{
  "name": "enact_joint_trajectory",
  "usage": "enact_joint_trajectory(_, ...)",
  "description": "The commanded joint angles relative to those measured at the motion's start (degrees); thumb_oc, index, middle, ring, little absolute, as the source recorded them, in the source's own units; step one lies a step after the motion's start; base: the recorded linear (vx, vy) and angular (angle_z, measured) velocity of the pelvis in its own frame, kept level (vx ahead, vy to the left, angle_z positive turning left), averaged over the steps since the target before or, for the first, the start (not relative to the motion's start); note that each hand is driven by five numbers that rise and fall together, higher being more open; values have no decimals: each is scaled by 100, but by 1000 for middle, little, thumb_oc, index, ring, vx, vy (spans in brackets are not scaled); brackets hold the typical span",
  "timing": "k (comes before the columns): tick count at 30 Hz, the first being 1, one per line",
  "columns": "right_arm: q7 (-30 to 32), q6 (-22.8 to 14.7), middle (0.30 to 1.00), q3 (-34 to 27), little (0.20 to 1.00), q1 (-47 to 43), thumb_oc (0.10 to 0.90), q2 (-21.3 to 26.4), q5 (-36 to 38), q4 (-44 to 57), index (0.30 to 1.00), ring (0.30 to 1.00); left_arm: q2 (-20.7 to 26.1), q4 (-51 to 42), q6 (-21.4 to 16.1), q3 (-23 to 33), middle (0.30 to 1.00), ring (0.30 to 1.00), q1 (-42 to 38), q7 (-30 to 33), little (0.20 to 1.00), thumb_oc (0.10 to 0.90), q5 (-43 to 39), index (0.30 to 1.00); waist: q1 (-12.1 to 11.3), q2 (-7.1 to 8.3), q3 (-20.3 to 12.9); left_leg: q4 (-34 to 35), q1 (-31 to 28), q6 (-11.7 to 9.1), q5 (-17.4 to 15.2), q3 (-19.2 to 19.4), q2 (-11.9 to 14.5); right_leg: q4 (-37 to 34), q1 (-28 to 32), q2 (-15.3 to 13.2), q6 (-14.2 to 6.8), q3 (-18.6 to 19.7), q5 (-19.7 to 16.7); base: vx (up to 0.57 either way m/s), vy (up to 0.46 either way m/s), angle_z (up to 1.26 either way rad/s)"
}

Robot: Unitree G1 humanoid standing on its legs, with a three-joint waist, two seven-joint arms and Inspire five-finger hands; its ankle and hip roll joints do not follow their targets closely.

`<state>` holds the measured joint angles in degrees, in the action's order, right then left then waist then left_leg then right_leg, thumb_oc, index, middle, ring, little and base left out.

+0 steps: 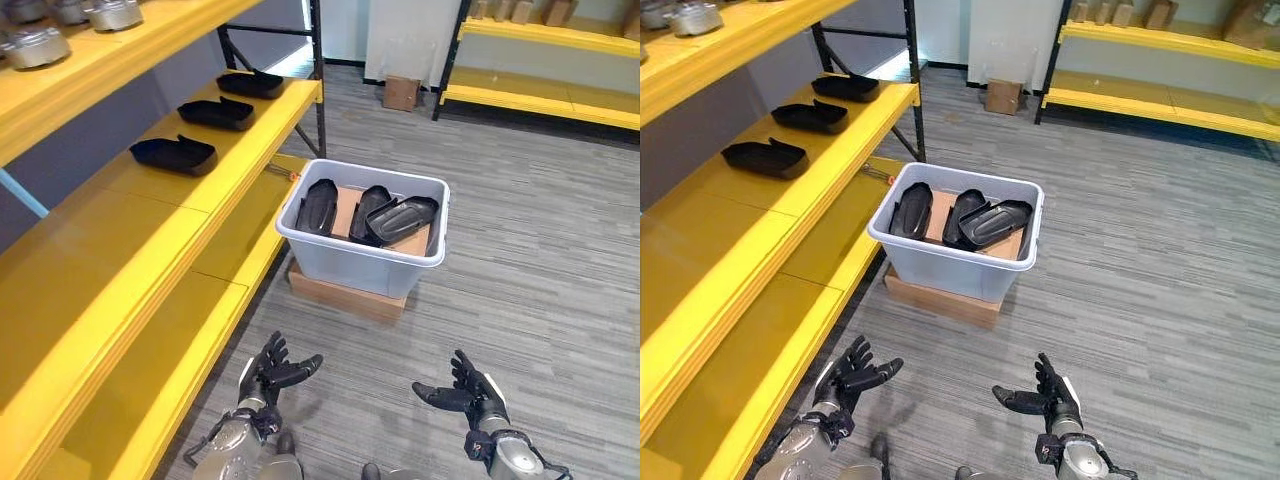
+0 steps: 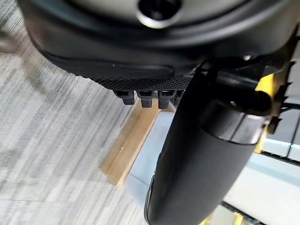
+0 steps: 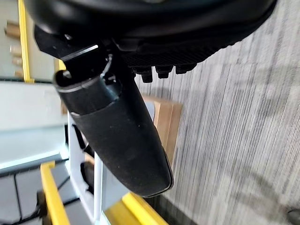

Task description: Move parts from the plastic box to the shelf.

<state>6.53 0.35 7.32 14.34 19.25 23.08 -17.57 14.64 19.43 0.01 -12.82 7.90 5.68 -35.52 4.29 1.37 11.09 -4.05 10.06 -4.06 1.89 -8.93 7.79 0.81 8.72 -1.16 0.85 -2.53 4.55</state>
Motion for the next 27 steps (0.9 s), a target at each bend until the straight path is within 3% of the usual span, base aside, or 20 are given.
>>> enact_joint_trajectory(1,-49,-441,1000,-201,1000,-164,900,224,-65,560,1000,1000,100,-643,-435,115,1000,1000,-127,-39,1000,900,145,1000,-54,-116,-164,891,-393,-270,755,419,169,-124,67,117,-337,644,308,296,289,-48)
enact_joint_trajectory(3,-83,-413,1000,-167,1000,-178,900,152,-108,585,1000,1000,103,-682,-456,127,1000,1000,-114,-35,1000,900,99,1000,-98,-192,-277,905,-503,-273,779,318,184,-67,144,-12,-409,749,362,284,309,-47)
enact_joint_trajectory(5,-96,-398,1000,-138,1000,-247,900,113,-138,609,1000,1000,142,-736,-467,108,1000,1000,-126,-33,1000,900,91,1000,-119,-189,-319,707,-525,-206,649,457,77,-37,196,-265,-549,779,332,254,329,-64)
enact_joint_trajectory(8,-118,-354,1000,-63,1000,-354,900,31,-163,678,1000,1000,257,-773,-499,91,1000,1000,-239,1,1000,900,108,1000,-162,-106,-382,227,-362,72,161,678,-257,148,76,-711,-804,876,203,204,306,-26)
enact_joint_trajectory(9,-118,-353,1000,-63,1000,-353,900,29,-164,679,1000,1000,259,-773,-499,91,1000,1000,-238,1,1000,900,108,1000,-172,-100,-388,212,-353,76,149,690,-262,151,67,-718,-808,887,206,212,367,-30)
enact_joint_trajectory(10,-128,-340,1000,-16,1000,-404,900,-6,-207,723,1000,1000,325,-821,-493,88,1000,1000,-268,34,1000,900,107,1000,-174,-90,-438,44,-302,227,-42,833,-455,351,-111,-948,-950,925,73,185,350,-31)
enact_joint_trajectory(12,-130,-335,1000,25,1000,-447,900,-61,-222,726,1000,1000,378,-812,-483,103,1000,1000,-302,80,1000,900,118,1000,-154,-91,-432,-22,-329,377,-210,891,-616,688,-347,-1063,-1001,1004,-106,194,400,-32)
enact_joint_trajectory(14,-131,-327,1000,71,1000,-484,900,-114,-222,673,1000,1000,394,-797,-482,110,1000,1000,-336,139,1000,900,146,1000,-134,-130,-341,-61,-439,545,-362,925,-765,1516,-800,-1088,-907,1052,-529,118,337,-36)
enact_joint_trajectory(15,-135,-334,1000,112,1000,-506,900,-126,-213,642,1000,1000,416,-808,-481,138,1000,1000,-341,158,1000,900,161,1000,-105,-166,-247,-45,-521,607,-406,988,-785,1968,-1072,-1099,-832,952,-810,60,250,-25)
enact_joint_trajectory(16,-135,-334,1000,112,1000,-508,900,-126,-213,642,1000,1000,415,-807,-481,138,1000,1000,-343,158,1000,900,161,1000,-112,-173,-261,-40,-504,605,-397,993,-776,1963,-1092,-1090,-831,958,-823,49,314,-29)
enact_joint_trajectory(17,-166,-322,1000,155,1000,-523,900,-136,-179,649,1000,1000,490,-852,-482,194,1000,1000,-325,169,1000,900,166,1000,-98,-275,-81,39,-697,650,-459,1110,-731,2482,-1499,-1031,-786,529,-858,77,284,-25)
enact_joint_trajectory(18,-177,-338,1000,159,1000,-516,900,-139,-189,617,1000,1000,519,-857,-475,221,1000,1000,-324,174,1000,900,199,1000,-153,-321,-48,24,-760,660,-537,1195,-739,2590,-1519,-1186,-759,4,-779,148,350,-38)
enact_joint_trajectory(21,-246,-289,1000,172,1000,-506,900,-111,-116,538,1000,1000,521,-797,-430,236,1000,1000,-266,93,1000,900,210,1000,57,-393,5,133,-1073,687,-635,1073,-803,2688,-2030,-451,-740,51,-157,202,174,-23)
enact_joint_trajectory(22,-238,-302,1000,152,1000,-507,900,-106,-86,538,1000,1000,501,-766,-422,251,1000,1000,-266,80,1000,900,206,1000,97,-376,23,146,-1157,678,-668,1050,-859,2448,-2135,-262,-735,12,-97,239,80,-4)
enact_joint_trajectory(27,-228,-357,1000,56,1000,-462,900,-55,-4,587,1000,1000,421,-682,-454,282,1000,1000,-267,24,1000,900,241,1000,199,-271,16,301,-1651,573,-901,1058,-997,739,-2013,-310,-784,-458,-465,281,-20,17)
